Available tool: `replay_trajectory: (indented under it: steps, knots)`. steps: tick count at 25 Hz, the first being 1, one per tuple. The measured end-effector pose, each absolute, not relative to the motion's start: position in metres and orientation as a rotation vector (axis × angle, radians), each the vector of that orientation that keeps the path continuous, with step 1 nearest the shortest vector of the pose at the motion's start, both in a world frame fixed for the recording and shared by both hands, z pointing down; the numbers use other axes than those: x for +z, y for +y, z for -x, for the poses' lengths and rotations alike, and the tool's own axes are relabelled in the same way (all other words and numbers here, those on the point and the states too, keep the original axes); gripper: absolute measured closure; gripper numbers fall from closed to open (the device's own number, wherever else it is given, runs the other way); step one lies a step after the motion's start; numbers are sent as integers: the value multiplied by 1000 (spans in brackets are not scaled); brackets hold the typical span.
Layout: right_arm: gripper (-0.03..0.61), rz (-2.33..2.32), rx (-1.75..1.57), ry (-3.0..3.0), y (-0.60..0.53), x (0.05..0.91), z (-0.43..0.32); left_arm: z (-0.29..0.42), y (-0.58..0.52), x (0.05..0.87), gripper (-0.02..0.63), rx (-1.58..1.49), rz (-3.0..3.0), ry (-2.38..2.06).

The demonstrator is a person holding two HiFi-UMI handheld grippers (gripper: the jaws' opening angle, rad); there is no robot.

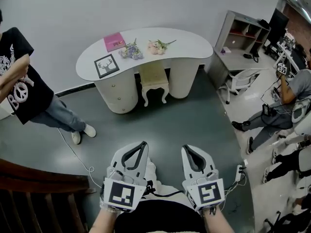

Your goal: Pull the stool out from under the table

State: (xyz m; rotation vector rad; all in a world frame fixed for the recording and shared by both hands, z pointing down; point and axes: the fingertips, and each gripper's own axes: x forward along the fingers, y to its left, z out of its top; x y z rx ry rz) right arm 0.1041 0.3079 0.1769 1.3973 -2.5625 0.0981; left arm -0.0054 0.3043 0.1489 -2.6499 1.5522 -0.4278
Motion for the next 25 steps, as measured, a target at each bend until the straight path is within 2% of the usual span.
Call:
replay_trajectory:
  steps: [15,25]
  knots:
    - [545,-1490,165,-2521,257,186,-114,4,247,168,597,-469,2696,1486]
    - [545,-1480,181,-2491,179,196,-101,11,162,176,597,-480,2710,1446]
